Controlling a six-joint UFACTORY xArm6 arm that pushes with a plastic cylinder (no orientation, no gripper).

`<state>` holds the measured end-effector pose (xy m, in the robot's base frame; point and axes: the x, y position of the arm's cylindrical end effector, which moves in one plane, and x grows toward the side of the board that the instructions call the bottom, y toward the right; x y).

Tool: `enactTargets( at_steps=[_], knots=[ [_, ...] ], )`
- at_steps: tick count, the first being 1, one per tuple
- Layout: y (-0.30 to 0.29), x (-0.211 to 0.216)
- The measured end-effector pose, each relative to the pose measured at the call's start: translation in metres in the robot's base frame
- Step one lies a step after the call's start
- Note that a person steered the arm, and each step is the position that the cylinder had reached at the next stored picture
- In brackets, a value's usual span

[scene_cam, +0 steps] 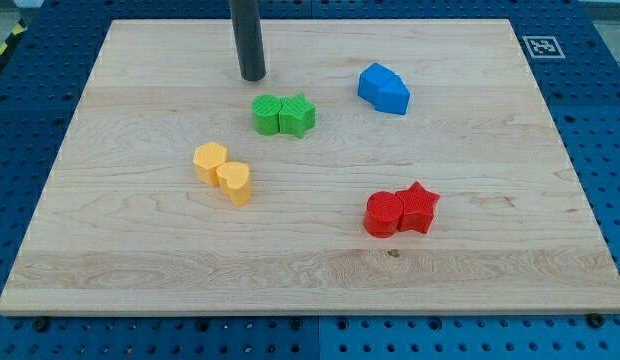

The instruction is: Move your arm closer to the blue cube

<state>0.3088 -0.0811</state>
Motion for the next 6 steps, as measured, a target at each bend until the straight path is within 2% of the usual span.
enactTargets(
  at_steps=[4, 6],
  knots=[
    [0.002, 0.001],
    [0.119, 0.002]
  ],
)
